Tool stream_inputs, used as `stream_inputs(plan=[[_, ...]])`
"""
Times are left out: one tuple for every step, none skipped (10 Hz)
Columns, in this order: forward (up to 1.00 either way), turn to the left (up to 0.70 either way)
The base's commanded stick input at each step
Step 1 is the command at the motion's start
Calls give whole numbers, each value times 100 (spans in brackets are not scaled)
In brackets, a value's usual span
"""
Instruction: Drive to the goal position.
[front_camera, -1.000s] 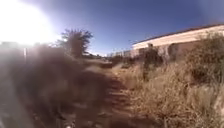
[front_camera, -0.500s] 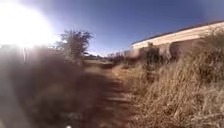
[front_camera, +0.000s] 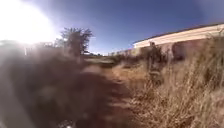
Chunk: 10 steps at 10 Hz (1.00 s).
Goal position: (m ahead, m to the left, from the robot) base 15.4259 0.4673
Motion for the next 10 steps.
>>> stream_inputs(plan=[[50,0],[50,0],[50,0],[50,0],[50,0],[50,0],[50,0],[50,0],[50,0],[50,0]])
